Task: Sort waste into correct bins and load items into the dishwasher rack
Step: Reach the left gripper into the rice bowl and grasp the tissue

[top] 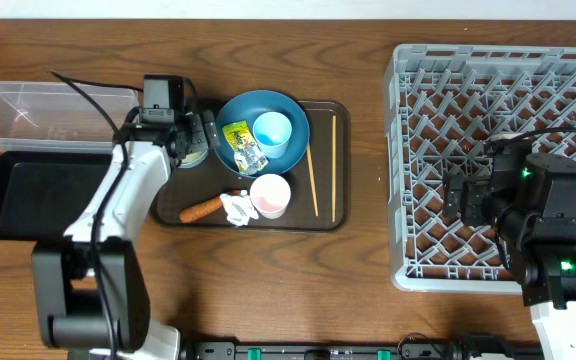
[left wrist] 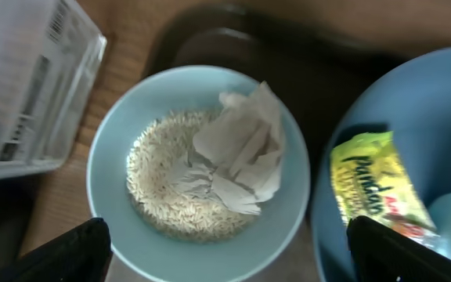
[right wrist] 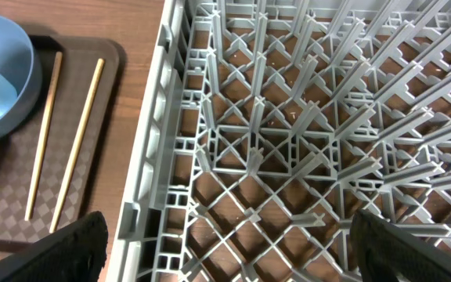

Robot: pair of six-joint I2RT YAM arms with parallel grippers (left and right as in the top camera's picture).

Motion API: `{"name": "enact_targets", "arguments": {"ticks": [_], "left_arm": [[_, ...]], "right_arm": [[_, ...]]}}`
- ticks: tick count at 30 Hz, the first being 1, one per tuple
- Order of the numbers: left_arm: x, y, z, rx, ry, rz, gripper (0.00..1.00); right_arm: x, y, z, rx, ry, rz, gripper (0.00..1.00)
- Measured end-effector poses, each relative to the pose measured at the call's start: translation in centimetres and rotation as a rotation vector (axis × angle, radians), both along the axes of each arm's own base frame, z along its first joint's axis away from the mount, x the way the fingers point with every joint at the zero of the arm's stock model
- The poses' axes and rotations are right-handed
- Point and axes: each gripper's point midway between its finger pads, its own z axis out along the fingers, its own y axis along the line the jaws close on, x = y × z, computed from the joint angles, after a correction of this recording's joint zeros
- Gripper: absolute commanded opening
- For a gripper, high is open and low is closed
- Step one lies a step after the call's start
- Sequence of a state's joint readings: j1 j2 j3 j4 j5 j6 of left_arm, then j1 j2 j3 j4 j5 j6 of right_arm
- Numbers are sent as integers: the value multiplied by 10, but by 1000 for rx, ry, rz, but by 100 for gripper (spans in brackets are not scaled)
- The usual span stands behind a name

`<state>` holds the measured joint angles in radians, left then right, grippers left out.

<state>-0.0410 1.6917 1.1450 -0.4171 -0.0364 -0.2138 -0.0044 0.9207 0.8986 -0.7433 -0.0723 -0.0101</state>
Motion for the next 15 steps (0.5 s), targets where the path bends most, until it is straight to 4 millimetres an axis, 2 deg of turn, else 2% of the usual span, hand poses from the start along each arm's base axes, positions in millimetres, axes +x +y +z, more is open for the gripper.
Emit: {"name": "enact_targets", "arguments": {"ticks": [3,15], "left_arm": [[1,0,-13,1,26,2,90],[8,0,-33,1,42,4,83]], "right_arm": [[0,0,0,0,0,0,98],[-1,0,-1,0,4,0,98]]}}
